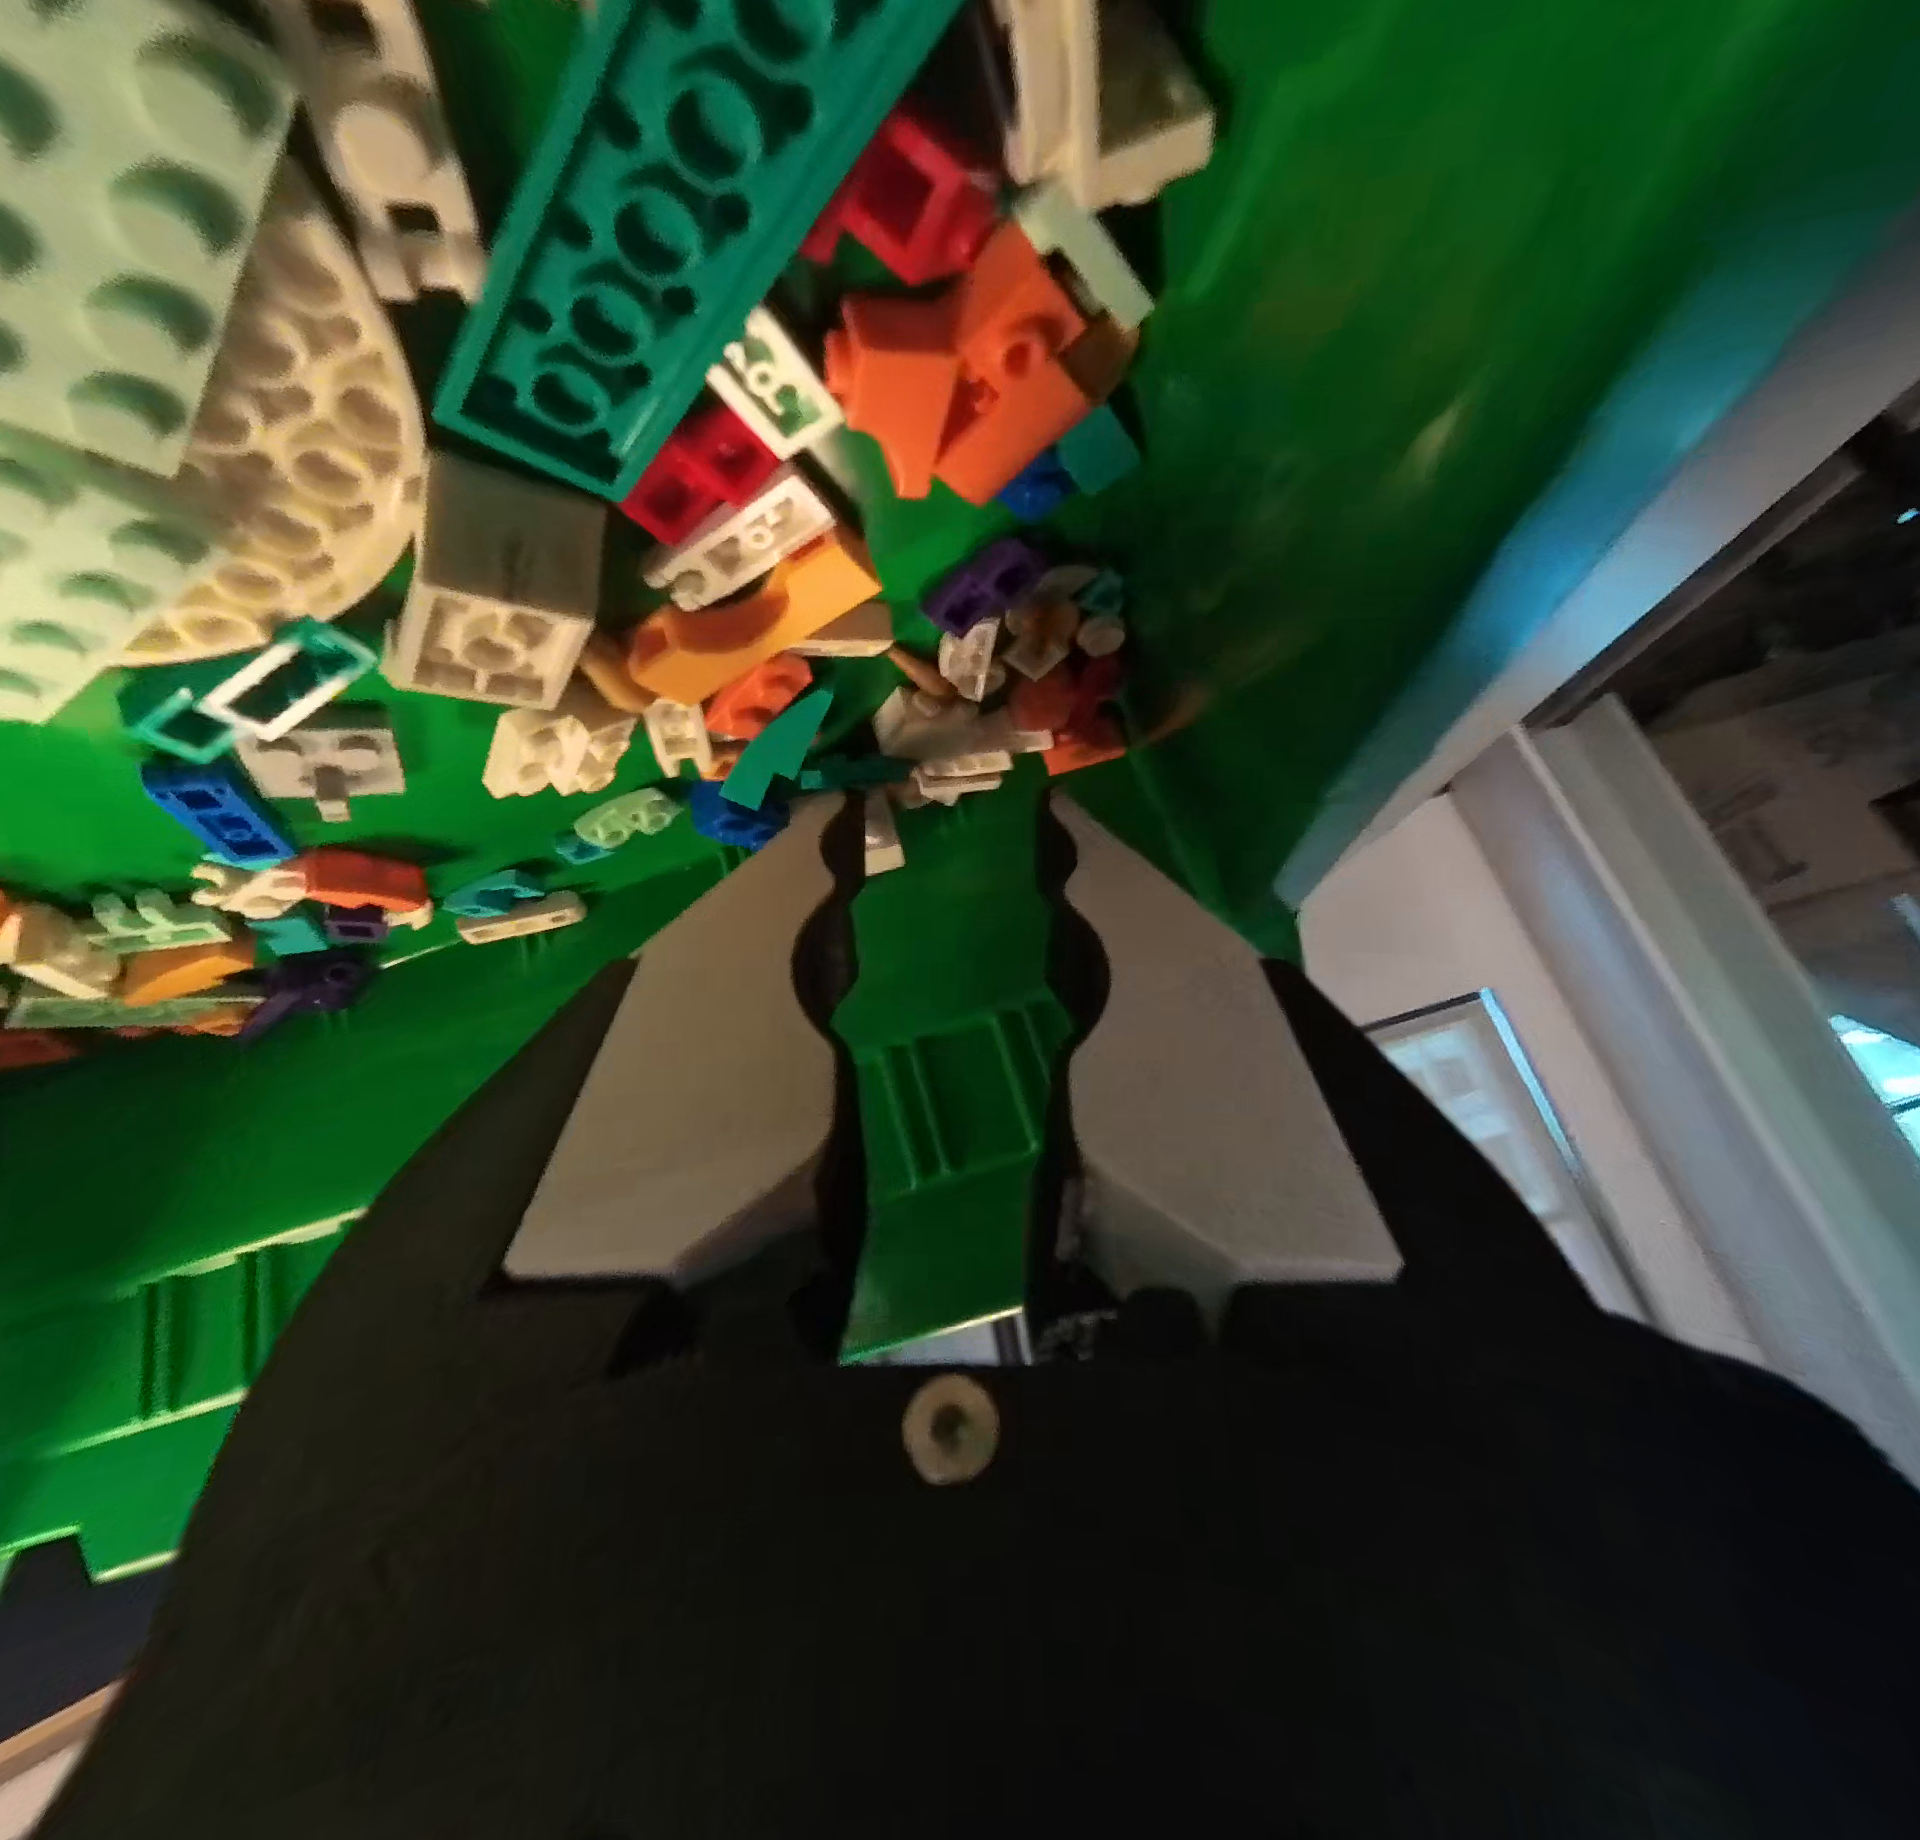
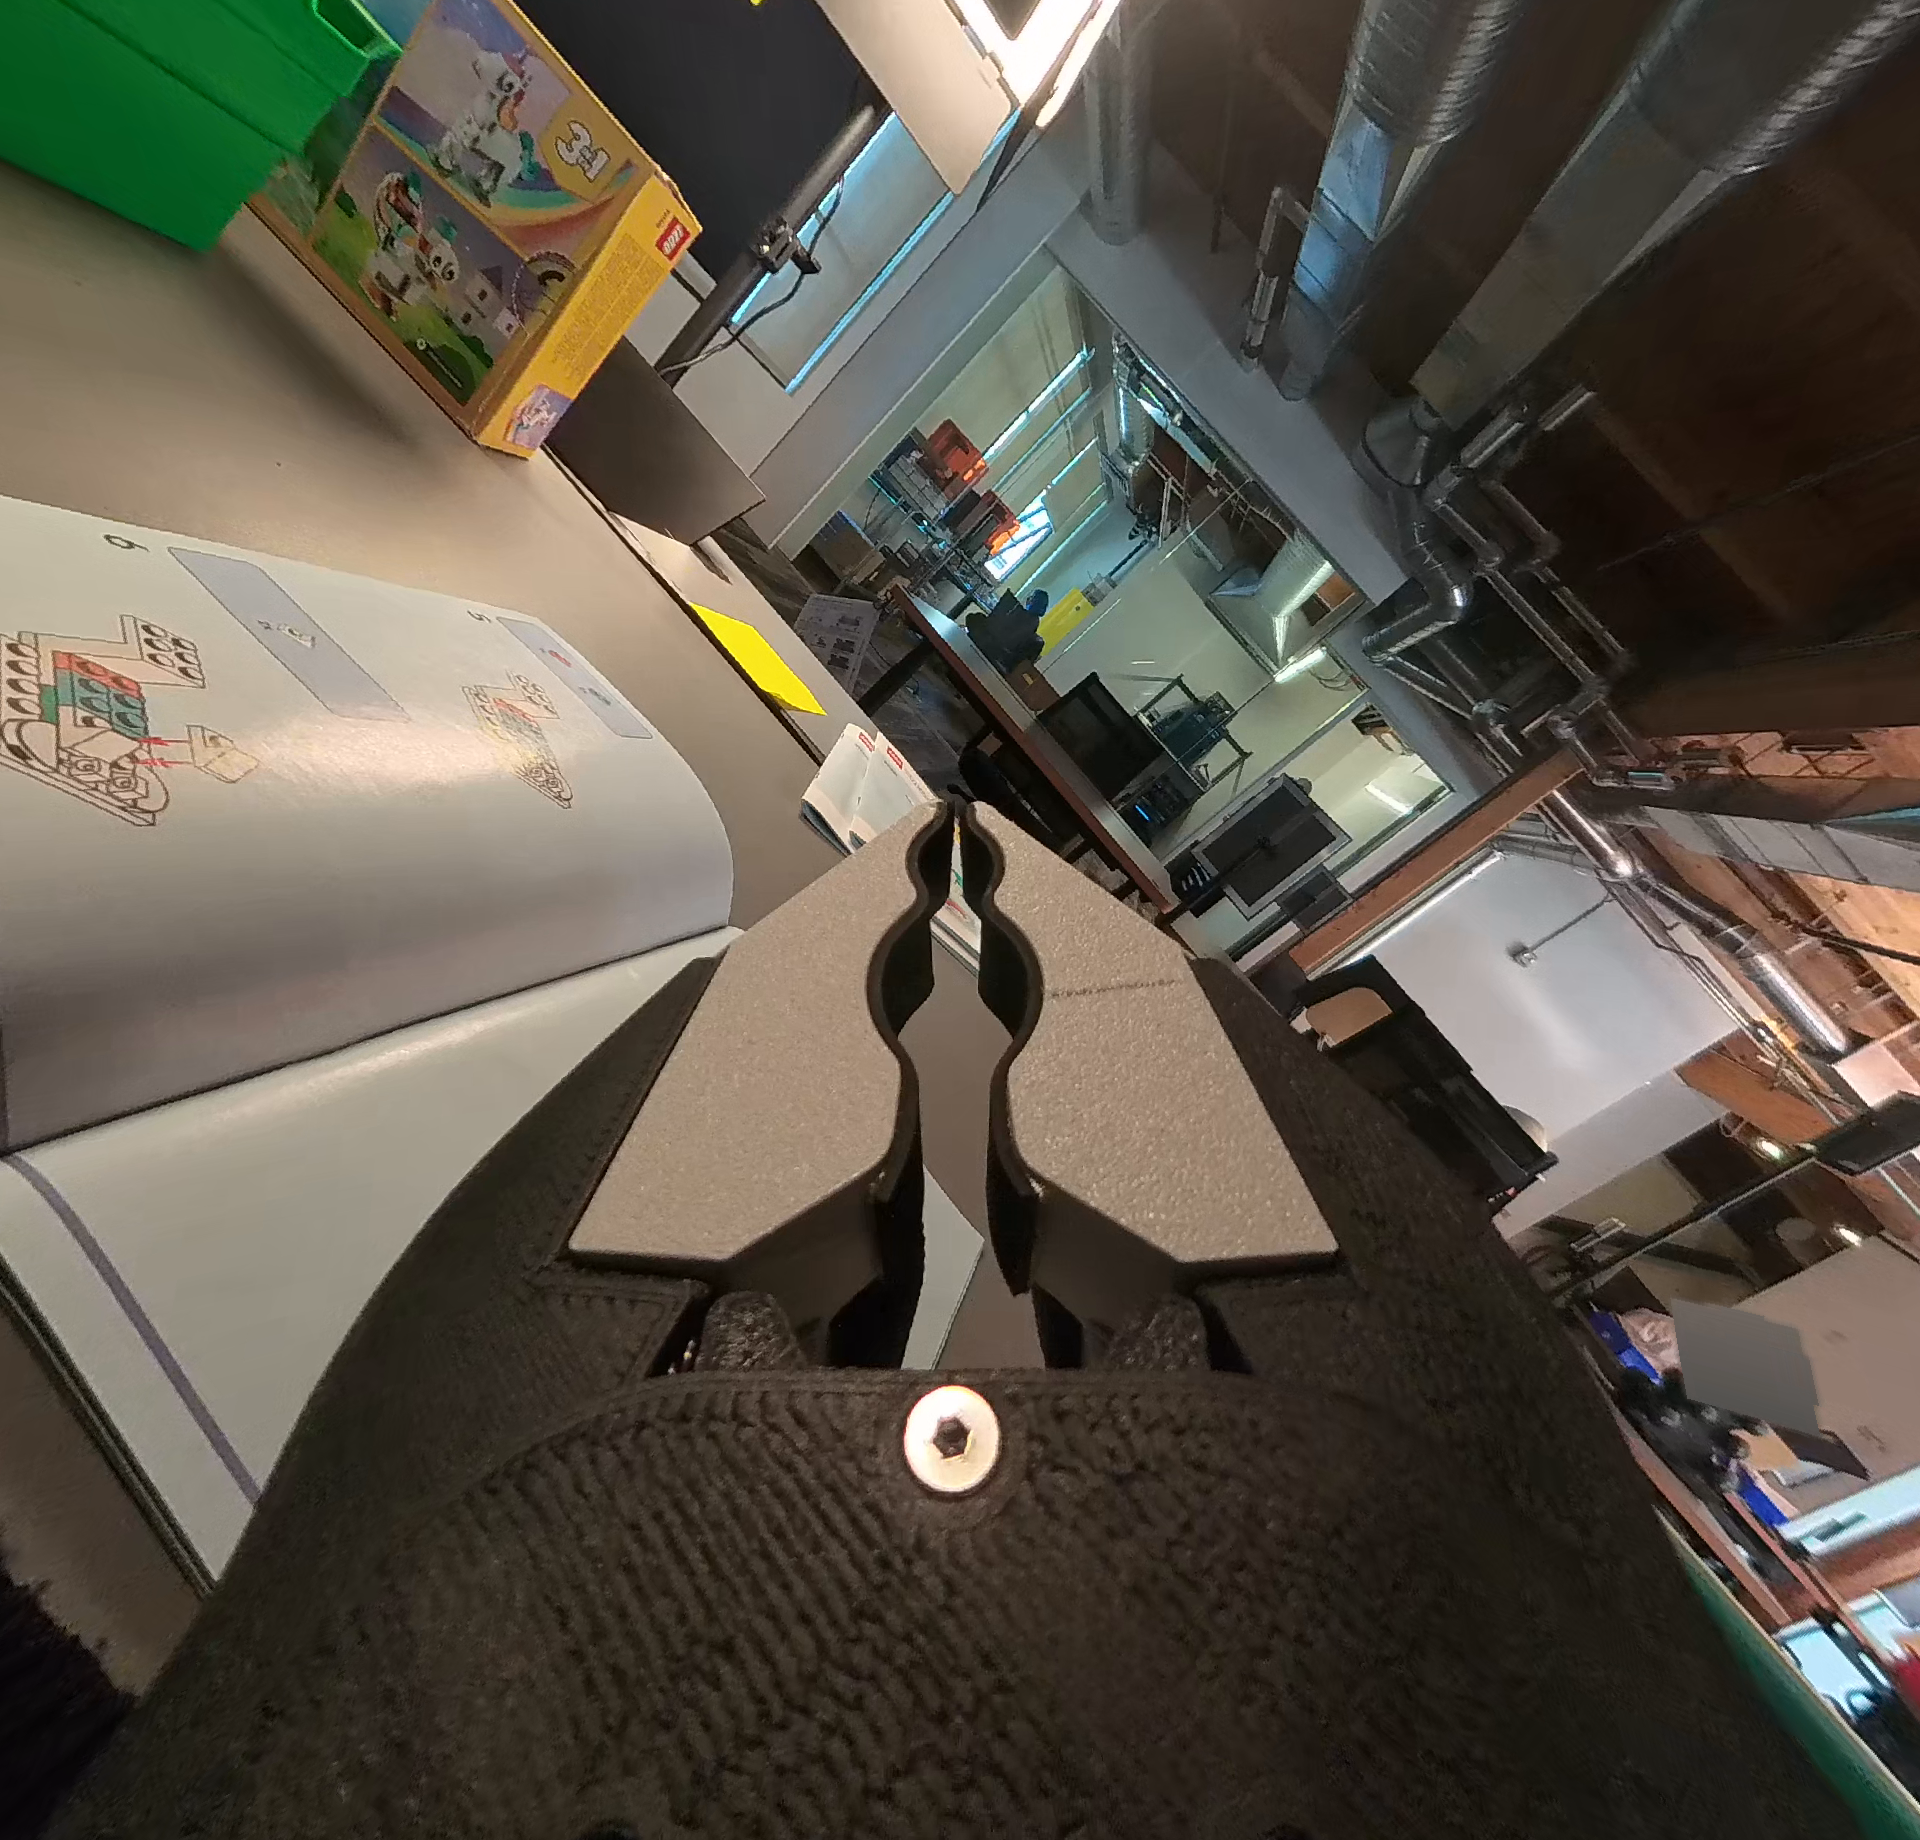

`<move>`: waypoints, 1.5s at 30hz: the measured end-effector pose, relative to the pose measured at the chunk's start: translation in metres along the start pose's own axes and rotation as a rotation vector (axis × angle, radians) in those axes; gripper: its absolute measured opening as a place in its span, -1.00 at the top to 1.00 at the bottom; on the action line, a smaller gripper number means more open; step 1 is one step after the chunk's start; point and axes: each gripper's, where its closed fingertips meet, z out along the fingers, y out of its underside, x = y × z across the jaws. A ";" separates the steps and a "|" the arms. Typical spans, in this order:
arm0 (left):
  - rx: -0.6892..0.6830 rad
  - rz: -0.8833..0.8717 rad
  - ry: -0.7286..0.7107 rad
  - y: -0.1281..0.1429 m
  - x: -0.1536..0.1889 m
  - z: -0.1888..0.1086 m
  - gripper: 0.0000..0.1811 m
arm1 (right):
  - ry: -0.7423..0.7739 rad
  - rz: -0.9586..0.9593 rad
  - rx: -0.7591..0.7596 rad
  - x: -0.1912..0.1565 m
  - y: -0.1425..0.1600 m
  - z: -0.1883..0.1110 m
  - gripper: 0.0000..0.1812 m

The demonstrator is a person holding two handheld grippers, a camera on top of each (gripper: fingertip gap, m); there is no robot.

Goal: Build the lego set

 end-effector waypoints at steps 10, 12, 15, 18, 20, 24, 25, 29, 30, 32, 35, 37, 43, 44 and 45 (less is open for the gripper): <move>0.206 -0.112 -0.153 -0.007 -0.032 -0.016 0.71 | -0.006 0.009 0.005 -0.001 -0.001 -0.001 1.00; 0.231 -0.135 -0.115 -0.003 -0.028 -0.020 0.73 | -0.006 0.011 0.005 -0.001 -0.001 -0.001 1.00; 0.183 -0.139 -0.052 0.010 -0.018 -0.016 0.77 | -0.008 0.015 0.006 -0.001 -0.001 -0.001 1.00; 0.159 -0.145 0.022 0.012 -0.006 -0.009 0.82 | -0.010 0.018 0.007 -0.001 -0.001 -0.001 1.00; 0.150 -0.158 0.052 0.011 -0.002 -0.004 0.84 | -0.011 0.021 0.007 -0.001 -0.001 -0.001 1.00; 0.149 -0.222 0.097 0.007 0.000 0.003 0.84 | -0.010 0.026 0.007 -0.001 -0.001 -0.001 1.00; 0.150 -0.253 0.103 0.006 -0.002 0.004 0.85 | -0.010 0.026 0.007 -0.001 -0.001 -0.001 1.00; 0.152 -0.399 0.115 0.006 -0.010 0.004 0.96 | -0.009 0.026 0.008 -0.001 -0.001 -0.002 1.00; 0.156 -0.419 0.124 0.005 -0.009 0.004 0.96 | -0.010 0.026 0.007 -0.001 -0.001 -0.002 1.00; 0.157 -0.440 0.116 0.006 -0.011 0.004 0.98 | -0.010 0.026 0.008 0.000 -0.001 -0.002 1.00; 0.168 -0.476 0.101 0.005 -0.014 0.003 0.93 | -0.011 0.027 0.008 -0.001 -0.001 -0.002 1.00; 0.181 -0.493 0.095 0.004 -0.015 0.002 0.88 | -0.011 0.028 0.008 -0.001 -0.001 -0.002 1.00; 0.197 -0.507 0.120 0.002 -0.015 0.000 0.87 | -0.011 0.029 0.007 0.000 -0.001 -0.002 1.00; 0.204 -0.511 0.128 0.002 -0.015 -0.001 0.87 | -0.012 0.029 0.007 0.000 -0.001 -0.002 1.00; 0.212 -0.518 0.137 0.001 -0.015 -0.001 0.86 | -0.012 0.029 0.007 0.000 -0.001 -0.002 1.00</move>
